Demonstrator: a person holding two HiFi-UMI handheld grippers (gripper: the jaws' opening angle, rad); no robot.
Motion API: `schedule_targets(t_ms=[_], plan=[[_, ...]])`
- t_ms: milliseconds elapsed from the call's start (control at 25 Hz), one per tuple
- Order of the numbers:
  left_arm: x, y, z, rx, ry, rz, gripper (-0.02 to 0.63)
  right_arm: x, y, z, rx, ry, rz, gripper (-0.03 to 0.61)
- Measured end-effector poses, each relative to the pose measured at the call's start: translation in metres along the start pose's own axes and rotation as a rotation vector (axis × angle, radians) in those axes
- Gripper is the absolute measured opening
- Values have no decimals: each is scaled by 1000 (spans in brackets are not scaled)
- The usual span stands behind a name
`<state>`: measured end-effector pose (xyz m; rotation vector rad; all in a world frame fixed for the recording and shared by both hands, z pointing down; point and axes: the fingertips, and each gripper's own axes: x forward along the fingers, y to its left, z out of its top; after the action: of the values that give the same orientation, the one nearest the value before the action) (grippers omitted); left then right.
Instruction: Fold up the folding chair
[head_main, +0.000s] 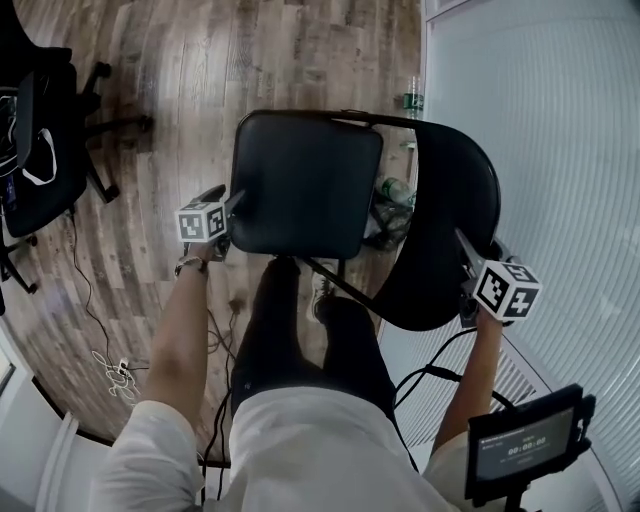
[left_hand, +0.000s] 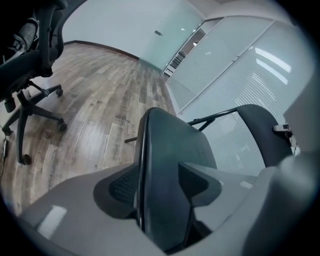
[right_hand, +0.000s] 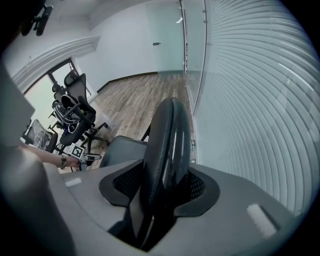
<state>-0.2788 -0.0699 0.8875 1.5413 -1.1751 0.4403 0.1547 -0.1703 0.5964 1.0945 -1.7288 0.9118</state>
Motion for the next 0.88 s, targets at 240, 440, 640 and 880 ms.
schedule_targets(t_ms=[240,440,640,880], plan=[[16,10,-4,7,0,-119,269,-1,-1,1,50,15,28,166],[32,14,-20,7,50,-200,289,-3,-2,-2,50,30,22,169],[37,9,-22,-70,53,-332,336,-2,1,-1,40,44,18,172],[45,2,-31,-92,103,-412,355,-6,1,-3,38,65,18,172]])
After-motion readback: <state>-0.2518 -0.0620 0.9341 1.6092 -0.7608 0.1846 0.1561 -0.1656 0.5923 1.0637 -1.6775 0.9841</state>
